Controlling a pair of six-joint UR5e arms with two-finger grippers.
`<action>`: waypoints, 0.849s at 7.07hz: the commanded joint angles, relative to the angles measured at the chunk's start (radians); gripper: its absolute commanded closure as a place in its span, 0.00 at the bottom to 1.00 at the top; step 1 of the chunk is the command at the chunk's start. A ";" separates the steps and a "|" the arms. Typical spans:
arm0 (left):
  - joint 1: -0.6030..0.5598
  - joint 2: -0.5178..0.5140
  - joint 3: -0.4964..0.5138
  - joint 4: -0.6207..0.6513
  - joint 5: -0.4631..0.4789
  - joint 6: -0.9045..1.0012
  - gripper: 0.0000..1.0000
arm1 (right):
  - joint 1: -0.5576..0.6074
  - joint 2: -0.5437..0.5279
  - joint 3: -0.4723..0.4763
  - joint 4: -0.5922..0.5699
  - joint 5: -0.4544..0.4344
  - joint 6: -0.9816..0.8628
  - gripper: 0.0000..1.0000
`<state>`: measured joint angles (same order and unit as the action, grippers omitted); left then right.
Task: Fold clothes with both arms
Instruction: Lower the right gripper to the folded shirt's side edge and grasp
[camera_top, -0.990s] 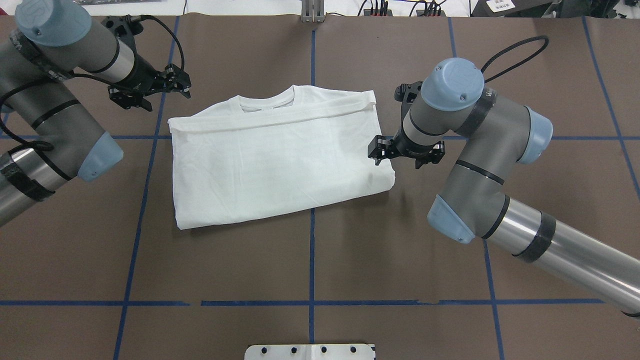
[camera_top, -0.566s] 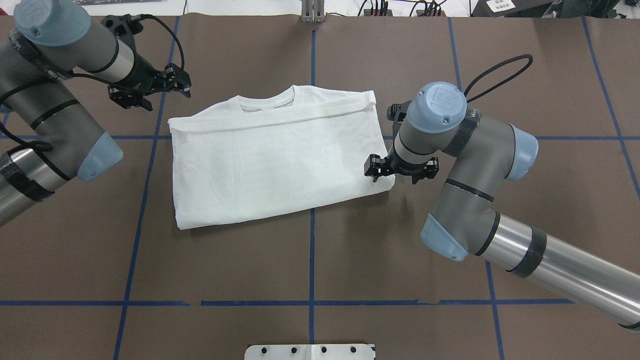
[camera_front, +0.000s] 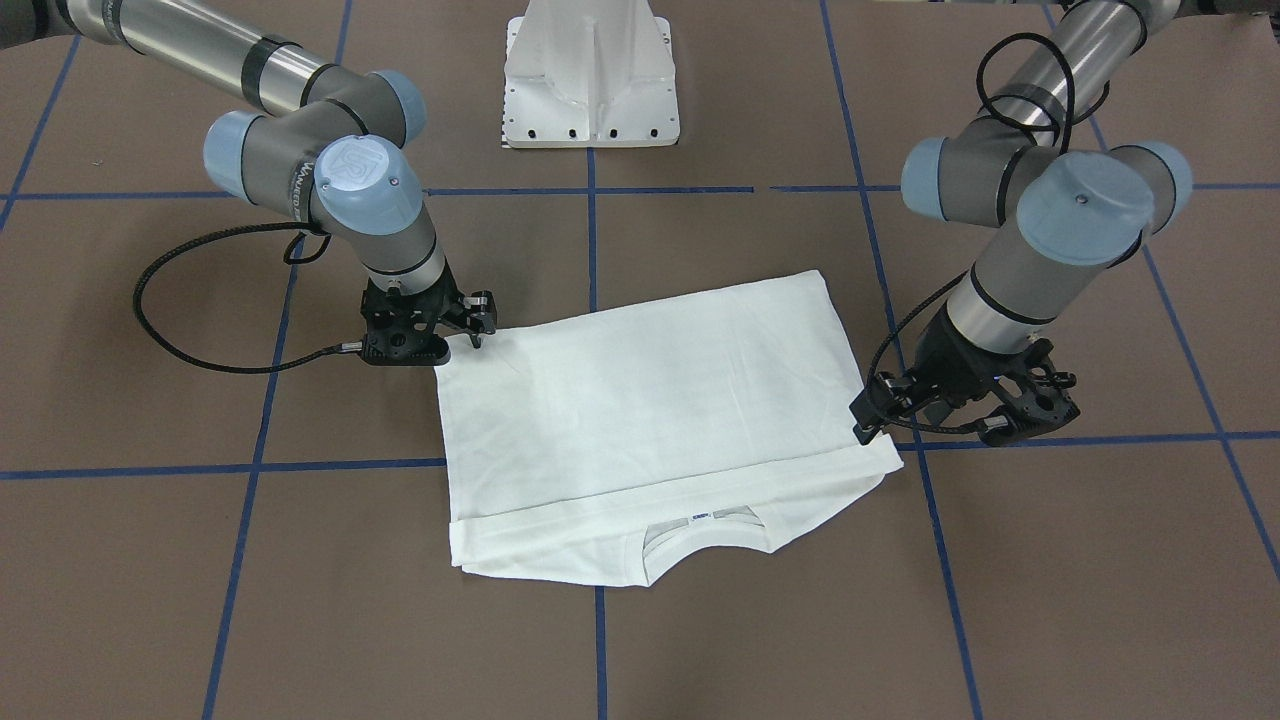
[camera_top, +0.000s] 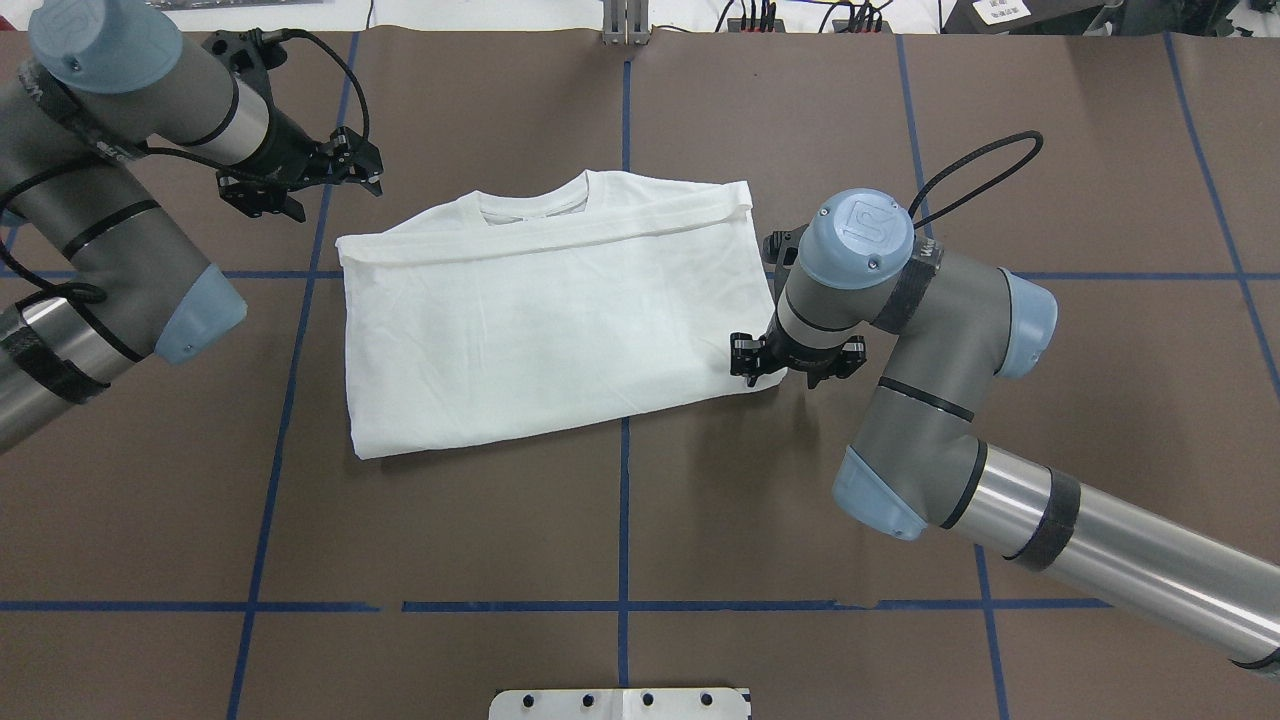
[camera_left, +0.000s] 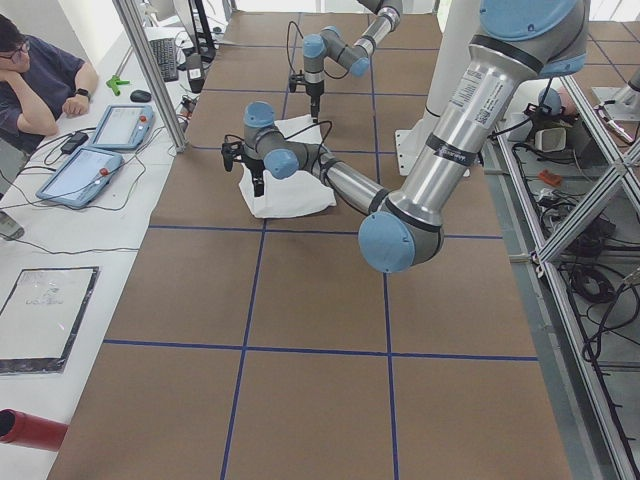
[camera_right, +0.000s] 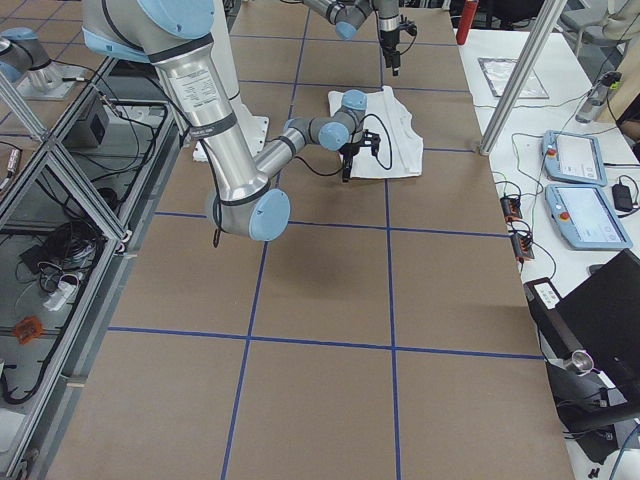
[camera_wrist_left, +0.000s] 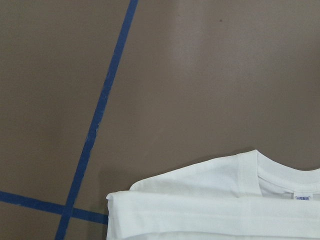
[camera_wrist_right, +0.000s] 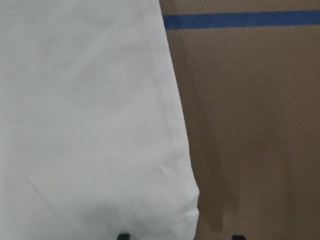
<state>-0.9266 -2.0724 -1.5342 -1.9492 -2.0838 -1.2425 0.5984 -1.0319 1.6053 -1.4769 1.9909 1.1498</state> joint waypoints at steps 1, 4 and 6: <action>-0.001 0.000 0.000 -0.001 0.008 0.000 0.01 | -0.002 0.000 -0.004 0.001 -0.001 -0.010 1.00; -0.001 0.000 0.006 -0.001 0.022 0.000 0.01 | 0.015 0.010 -0.002 0.001 0.000 -0.012 1.00; -0.001 0.000 0.003 0.001 0.024 0.000 0.01 | 0.041 0.001 0.007 0.000 0.009 -0.016 1.00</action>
<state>-0.9281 -2.0722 -1.5296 -1.9494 -2.0613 -1.2424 0.6239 -1.0249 1.6052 -1.4759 1.9931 1.1360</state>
